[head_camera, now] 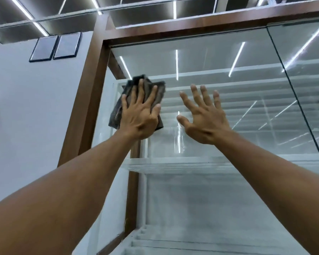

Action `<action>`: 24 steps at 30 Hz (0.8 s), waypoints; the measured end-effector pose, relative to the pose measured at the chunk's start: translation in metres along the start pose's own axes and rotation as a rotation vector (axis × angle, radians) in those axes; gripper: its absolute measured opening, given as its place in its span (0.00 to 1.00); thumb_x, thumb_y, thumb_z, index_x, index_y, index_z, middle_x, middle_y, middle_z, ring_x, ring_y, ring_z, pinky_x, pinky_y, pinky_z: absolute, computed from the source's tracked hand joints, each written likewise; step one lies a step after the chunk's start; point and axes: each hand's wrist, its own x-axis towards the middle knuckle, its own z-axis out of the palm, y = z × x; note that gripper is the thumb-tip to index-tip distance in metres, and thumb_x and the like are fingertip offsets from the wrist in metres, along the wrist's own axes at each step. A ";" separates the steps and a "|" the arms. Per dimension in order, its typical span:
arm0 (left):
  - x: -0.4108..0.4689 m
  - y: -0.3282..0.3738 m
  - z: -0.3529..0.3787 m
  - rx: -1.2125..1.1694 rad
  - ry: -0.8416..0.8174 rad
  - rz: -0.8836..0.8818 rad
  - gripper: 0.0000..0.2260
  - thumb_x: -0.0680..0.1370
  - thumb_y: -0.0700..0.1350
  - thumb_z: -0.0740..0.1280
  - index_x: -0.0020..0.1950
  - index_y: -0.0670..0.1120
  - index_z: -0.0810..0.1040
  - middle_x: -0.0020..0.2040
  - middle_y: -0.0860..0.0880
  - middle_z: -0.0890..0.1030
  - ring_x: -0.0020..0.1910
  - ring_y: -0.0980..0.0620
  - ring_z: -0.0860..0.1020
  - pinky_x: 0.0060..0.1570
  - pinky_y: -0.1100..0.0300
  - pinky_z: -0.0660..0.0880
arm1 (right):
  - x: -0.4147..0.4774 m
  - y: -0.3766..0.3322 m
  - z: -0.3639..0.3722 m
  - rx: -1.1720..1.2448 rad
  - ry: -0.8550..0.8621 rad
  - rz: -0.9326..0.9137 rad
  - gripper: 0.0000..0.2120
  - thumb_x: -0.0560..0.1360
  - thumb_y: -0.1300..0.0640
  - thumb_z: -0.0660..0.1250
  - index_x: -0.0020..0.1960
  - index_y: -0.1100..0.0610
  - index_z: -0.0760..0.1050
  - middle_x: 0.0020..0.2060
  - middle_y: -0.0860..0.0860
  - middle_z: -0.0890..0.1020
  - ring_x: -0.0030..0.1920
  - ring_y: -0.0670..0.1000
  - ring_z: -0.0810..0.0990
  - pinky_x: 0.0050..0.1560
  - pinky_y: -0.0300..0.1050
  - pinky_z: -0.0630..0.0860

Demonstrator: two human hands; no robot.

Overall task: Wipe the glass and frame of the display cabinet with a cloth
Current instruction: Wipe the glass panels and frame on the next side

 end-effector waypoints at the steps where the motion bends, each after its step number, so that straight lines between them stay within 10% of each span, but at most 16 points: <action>1: 0.001 0.006 0.003 -0.027 0.028 -0.084 0.32 0.82 0.60 0.45 0.86 0.56 0.41 0.85 0.48 0.34 0.84 0.48 0.35 0.79 0.39 0.30 | -0.001 0.008 -0.003 0.009 -0.013 -0.035 0.34 0.83 0.36 0.47 0.83 0.43 0.38 0.82 0.51 0.36 0.82 0.53 0.32 0.80 0.59 0.31; 6: 0.003 0.048 0.018 0.017 0.004 0.159 0.31 0.82 0.60 0.45 0.85 0.58 0.40 0.85 0.50 0.37 0.84 0.48 0.36 0.80 0.38 0.32 | -0.016 0.050 -0.011 -0.048 -0.027 -0.085 0.35 0.79 0.33 0.41 0.83 0.41 0.38 0.83 0.51 0.37 0.82 0.52 0.34 0.81 0.57 0.34; 10: 0.007 0.081 0.023 -0.057 0.033 -0.035 0.32 0.81 0.60 0.44 0.85 0.59 0.41 0.86 0.48 0.38 0.84 0.45 0.36 0.78 0.39 0.29 | -0.035 0.082 -0.015 -0.026 0.008 0.030 0.37 0.76 0.31 0.36 0.83 0.41 0.38 0.83 0.50 0.38 0.82 0.51 0.34 0.80 0.59 0.32; 21: 0.008 0.155 0.043 -0.027 0.009 0.105 0.31 0.82 0.62 0.42 0.85 0.59 0.43 0.86 0.49 0.40 0.84 0.47 0.36 0.80 0.39 0.32 | -0.056 0.126 -0.022 -0.116 0.014 0.002 0.35 0.78 0.32 0.35 0.83 0.40 0.38 0.84 0.52 0.40 0.83 0.53 0.37 0.81 0.62 0.37; 24: 0.013 0.171 0.048 -0.081 0.096 -0.133 0.29 0.85 0.60 0.45 0.86 0.57 0.44 0.86 0.48 0.41 0.84 0.45 0.38 0.80 0.38 0.33 | -0.064 0.134 -0.026 -0.086 0.021 0.100 0.33 0.81 0.36 0.40 0.83 0.42 0.38 0.83 0.53 0.40 0.83 0.54 0.37 0.82 0.60 0.37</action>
